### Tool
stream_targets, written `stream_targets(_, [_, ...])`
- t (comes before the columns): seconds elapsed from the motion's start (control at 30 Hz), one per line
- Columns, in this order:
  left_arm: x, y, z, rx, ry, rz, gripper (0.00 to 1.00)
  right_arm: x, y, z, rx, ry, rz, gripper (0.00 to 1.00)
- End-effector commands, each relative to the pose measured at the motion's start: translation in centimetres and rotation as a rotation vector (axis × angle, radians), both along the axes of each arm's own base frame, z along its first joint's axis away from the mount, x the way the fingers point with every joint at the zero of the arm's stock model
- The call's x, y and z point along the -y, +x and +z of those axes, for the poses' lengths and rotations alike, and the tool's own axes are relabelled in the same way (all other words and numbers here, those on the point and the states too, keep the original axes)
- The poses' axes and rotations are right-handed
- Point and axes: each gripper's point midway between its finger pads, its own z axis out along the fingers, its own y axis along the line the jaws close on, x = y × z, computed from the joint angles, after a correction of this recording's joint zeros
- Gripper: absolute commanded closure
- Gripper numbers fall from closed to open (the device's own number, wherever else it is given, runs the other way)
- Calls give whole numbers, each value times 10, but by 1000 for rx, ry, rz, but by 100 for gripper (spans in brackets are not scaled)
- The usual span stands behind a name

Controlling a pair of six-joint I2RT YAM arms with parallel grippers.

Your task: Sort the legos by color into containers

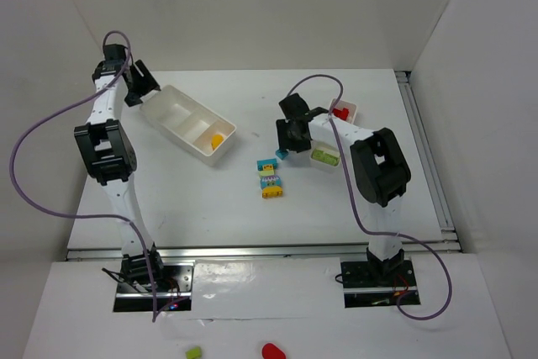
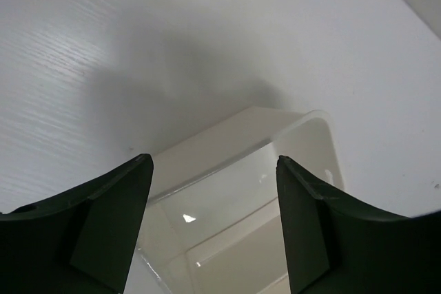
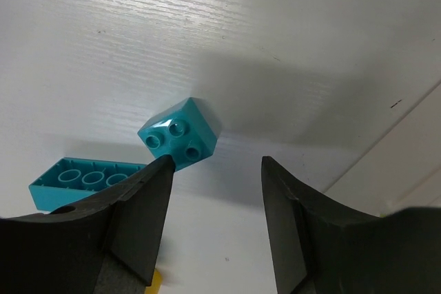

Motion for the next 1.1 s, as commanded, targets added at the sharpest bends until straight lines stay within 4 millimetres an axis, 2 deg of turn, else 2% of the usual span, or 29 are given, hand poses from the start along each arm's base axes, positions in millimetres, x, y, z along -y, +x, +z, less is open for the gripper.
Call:
stream_targets(0.0, [18,-6,-25,-38,-34,-79,19,3,5,11,9,-5,-3,38])
stream_targets(0.03, [20,-16,-36,-74,-38,-88,20,-1,4,17,11,15,16,35])
stream_targets(0.07, [27,-20,-27,-66,-35,-98,21,-3,3,15,9,26,23,32])
stream_targets(0.1, [35,-25,-27,-75,-31,-118,23,-4,0,16,5,33,27,28])
stream_targets(0.13, [39,-35,-36,-100,-47,-124,23,-3,3,17,5,54,27,28])
stream_targets(0.17, [47,-41,-26,-91,-44,-136,24,-2,0,18,5,54,27,27])
stream_targets(0.2, [56,-47,-24,-97,-45,-150,24,0,2,18,1,62,23,27])
stream_targets(0.23, [58,-63,-37,-143,-50,-144,25,-3,2,21,11,78,29,27])
stream_targets(0.3, [69,-76,-36,-162,-44,-134,26,1,4,21,9,83,10,26])
stream_targets(0.33, [66,-80,-23,-136,-30,-109,26,-3,2,22,0,102,22,26])
stream_targets(0.37, [68,-91,-29,-160,-35,-109,26,-5,5,26,10,107,23,26])
stream_targets(0.43, [68,-97,-21,-151,-33,-93,26,-6,7,20,1,103,23,26])
stream_targets(0.47, [68,-97,-7,-119,-26,-94,26,-6,7,23,1,102,23,26])
stream_targets(0.53, [70,-106,-4,-131,-28,-93,26,-2,6,17,-12,82,4,30])
stream_targets(0.63, [75,-111,15,-104,-28,-96,26,11,3,13,-24,25,-53,40])
stream_targets(0.67, [81,-113,18,-106,-27,-108,25,19,5,12,-17,-7,-84,43])
stream_targets(0.77, [91,-113,46,-55,-16,-128,17,27,2,10,-24,-42,-120,51])
stream_targets(0.83, [98,-111,66,-17,-16,-148,14,32,5,14,-12,-46,-134,52])
stream_targets(0.9, [110,-107,87,27,-5,-189,13,21,9,25,23,20,-99,50])
stream_targets(0.93, [122,-107,100,51,-2,-225,13,15,13,38,59,58,-90,47])
stream_targets(0.97, [129,-107,100,53,-4,-256,13,11,8,39,55,66,-76,44])
stream_targets(1.0, [136,-107,110,73,0,-270,13,10,10,40,65,71,-76,41])
stream_targets(1.03, [147,-110,109,64,-3,-294,13,5,11,46,84,83,-66,39])
stream_targets(1.07, [153,-110,118,83,0,-307,13,1,8,46,82,88,-66,36])
